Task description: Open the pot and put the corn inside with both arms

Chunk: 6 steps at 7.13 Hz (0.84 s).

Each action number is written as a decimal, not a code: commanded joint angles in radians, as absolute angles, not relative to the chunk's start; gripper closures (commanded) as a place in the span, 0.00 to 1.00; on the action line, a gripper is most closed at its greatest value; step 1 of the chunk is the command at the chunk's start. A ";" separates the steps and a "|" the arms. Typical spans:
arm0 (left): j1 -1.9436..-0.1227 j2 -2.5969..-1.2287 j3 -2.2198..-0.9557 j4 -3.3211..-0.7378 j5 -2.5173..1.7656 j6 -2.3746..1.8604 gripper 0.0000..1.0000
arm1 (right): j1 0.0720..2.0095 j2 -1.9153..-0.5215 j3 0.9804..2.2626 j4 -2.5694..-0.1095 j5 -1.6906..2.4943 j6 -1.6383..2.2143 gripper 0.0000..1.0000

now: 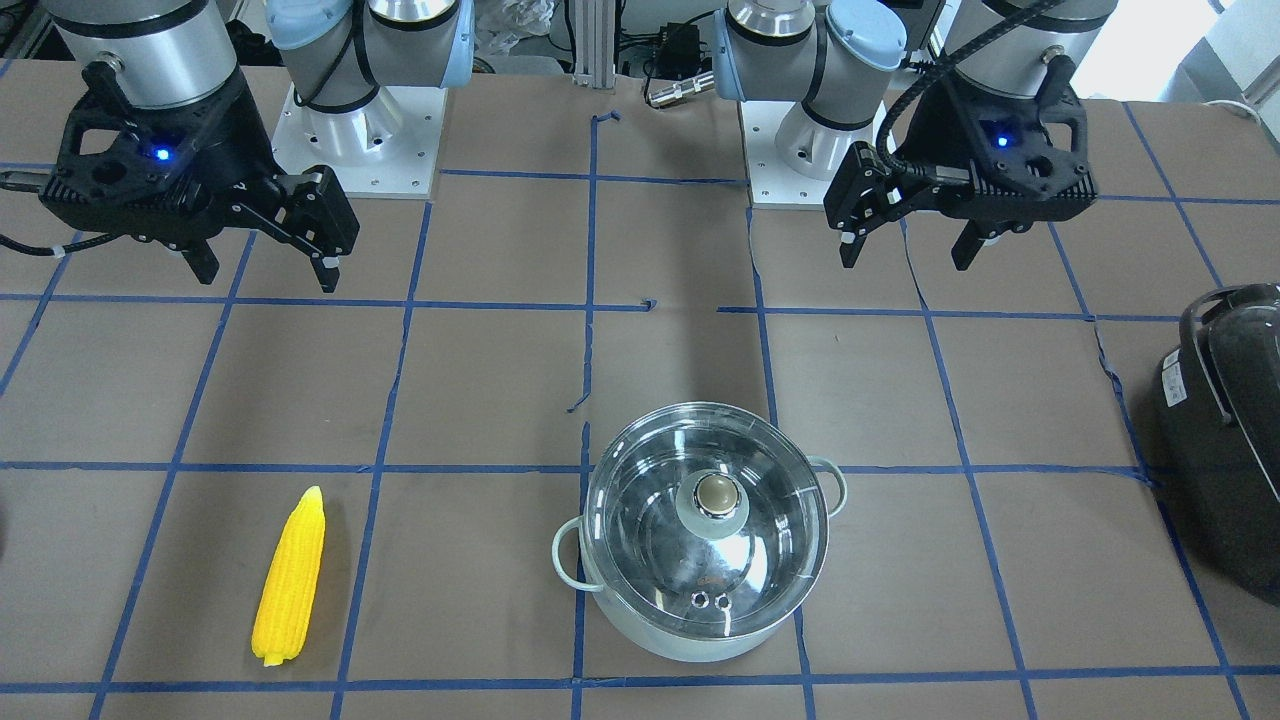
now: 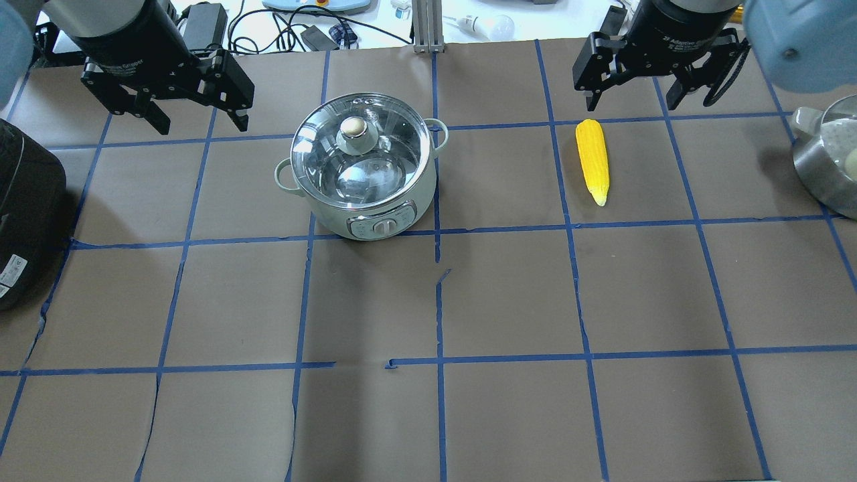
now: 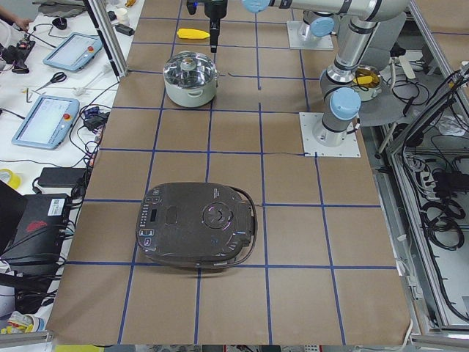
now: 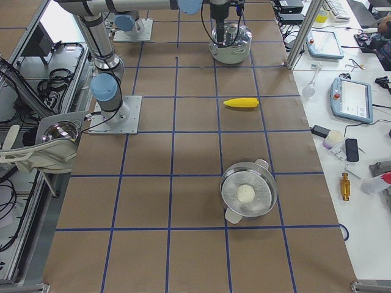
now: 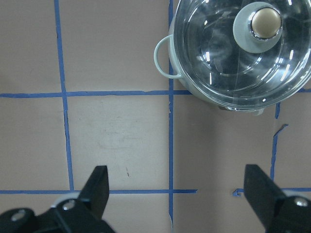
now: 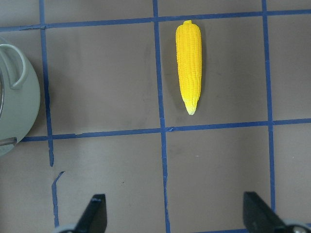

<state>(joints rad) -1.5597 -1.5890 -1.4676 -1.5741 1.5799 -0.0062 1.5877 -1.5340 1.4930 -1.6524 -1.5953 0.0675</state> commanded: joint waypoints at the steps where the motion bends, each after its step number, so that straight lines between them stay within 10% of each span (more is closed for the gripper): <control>1: -1.595 -1.598 -1.463 -1.568 1.583 -0.037 0.00 | 1.588 -1.534 1.493 -1.652 -1.595 0.067 0.00; 6: -1.612 -1.615 -1.462 -1.551 1.581 -0.084 0.00 | 1.588 -1.534 1.493 -1.652 -1.595 0.067 0.00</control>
<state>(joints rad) -1.6051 -1.6088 -1.4620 -1.5629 1.5804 -0.0642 1.5877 -1.5340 1.4926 -1.6521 -1.5953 0.0675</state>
